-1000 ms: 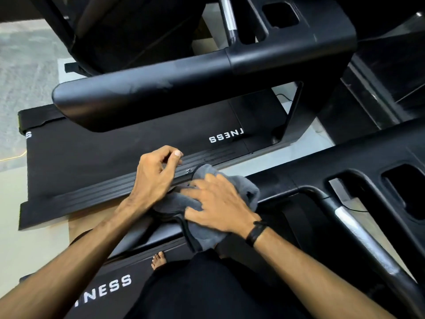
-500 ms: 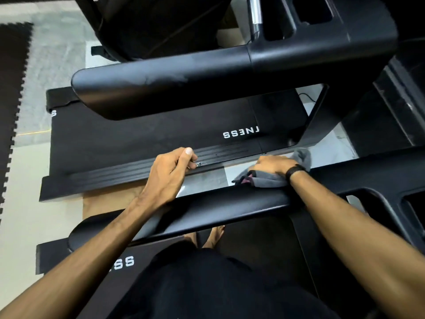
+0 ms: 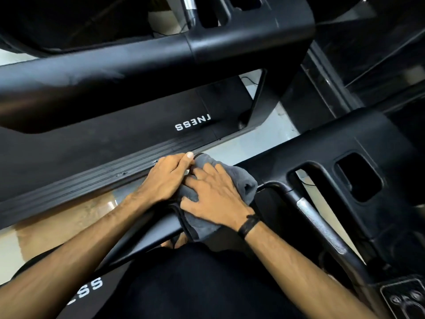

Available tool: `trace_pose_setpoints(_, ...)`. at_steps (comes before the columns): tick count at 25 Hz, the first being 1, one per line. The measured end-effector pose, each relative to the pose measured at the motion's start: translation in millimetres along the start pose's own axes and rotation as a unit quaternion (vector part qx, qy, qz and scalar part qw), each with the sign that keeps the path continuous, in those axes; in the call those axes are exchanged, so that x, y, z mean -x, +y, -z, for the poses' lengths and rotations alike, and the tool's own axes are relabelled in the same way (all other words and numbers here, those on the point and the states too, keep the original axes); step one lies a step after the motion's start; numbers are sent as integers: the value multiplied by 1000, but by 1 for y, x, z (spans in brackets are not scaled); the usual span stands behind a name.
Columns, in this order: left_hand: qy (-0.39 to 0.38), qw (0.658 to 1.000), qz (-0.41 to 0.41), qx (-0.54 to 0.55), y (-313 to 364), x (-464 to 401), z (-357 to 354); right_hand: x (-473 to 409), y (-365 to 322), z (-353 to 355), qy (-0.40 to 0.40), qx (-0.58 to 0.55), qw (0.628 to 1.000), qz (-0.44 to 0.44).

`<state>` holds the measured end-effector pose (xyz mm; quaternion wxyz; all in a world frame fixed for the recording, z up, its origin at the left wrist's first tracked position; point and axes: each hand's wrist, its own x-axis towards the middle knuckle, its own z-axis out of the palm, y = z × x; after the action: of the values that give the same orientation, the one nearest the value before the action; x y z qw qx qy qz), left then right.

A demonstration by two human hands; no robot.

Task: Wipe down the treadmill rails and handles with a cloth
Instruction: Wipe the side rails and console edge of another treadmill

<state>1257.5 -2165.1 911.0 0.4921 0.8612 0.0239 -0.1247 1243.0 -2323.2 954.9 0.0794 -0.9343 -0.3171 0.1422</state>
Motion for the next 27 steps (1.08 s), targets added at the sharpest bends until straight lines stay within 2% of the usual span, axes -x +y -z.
trace_pose_setpoints(5, -16, 1000, -21, -16, 12, -3, -7, 26, 47, 5, 88, 7, 995, -47)
trace_pose_setpoints(8, -11, 999, -23, -25, 19, -3, -8, 24, 86, 16, 85, 22, 993, -81)
trace_pose_setpoints(13, -24, 999, 16, -40, 17, -2, -14, -13, 140, 38, -38, 73, 978, -193)
trace_pose_setpoints(17, -28, 996, 60, -53, 19, -5, -25, -62, 169, 31, -213, 55, 947, -232)
trace_pose_setpoints(20, 19, 993, 114, -7, 23, -10, -28, -98, 143, 6, -358, 7, 915, -185)
trace_pose_setpoints(22, 67, 988, 140, 25, 27, -17, -33, -107, 114, -8, -398, -40, 910, -112)
trace_pose_setpoints(24, 96, 983, 156, 35, 33, -25, -38, -102, 95, -7, -376, -62, 924, -38)
trace_pose_setpoints(27, 87, 985, 148, 16, 47, -38, -47, -70, 95, 14, -257, -58, 964, 38)
